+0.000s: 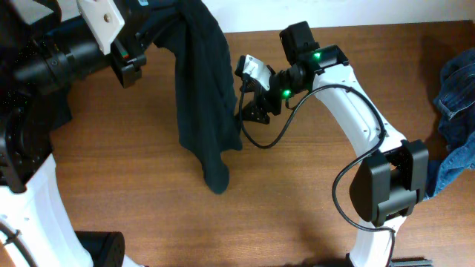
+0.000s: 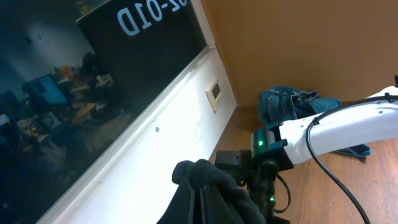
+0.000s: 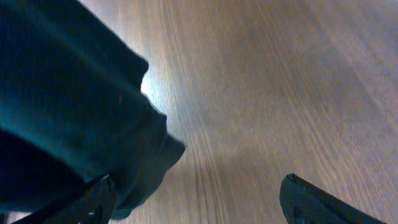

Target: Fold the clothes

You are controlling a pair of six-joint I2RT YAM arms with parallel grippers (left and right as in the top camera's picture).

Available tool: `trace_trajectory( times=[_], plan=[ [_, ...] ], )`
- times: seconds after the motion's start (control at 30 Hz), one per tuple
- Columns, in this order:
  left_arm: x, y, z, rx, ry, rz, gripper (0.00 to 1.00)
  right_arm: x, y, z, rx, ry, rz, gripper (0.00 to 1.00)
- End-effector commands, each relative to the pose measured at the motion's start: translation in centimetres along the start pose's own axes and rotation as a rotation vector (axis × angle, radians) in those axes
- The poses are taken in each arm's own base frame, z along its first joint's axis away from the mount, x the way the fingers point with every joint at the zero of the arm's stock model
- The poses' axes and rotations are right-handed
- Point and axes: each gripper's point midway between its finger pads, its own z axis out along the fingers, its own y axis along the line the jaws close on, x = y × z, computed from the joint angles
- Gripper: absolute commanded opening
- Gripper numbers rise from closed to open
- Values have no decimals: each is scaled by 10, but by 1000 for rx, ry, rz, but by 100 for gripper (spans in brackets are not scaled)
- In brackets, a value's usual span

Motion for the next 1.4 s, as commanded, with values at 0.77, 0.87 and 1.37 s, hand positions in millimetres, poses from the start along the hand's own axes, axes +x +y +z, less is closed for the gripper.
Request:
trace_trajectory(
  times=[0.77, 0.87, 1.37],
  plan=[
    [-11, -6, -7, 6, -25, 18, 0, 25, 12, 17, -55, 47, -31, 95],
    [-11, -6, -7, 6, -25, 18, 0, 20, 15, 20, -65, 31, -44, 95],
    [-11, -6, -7, 6, -24, 18, 0, 7, 26, 33, -92, 10, -95, 86]
  ],
)
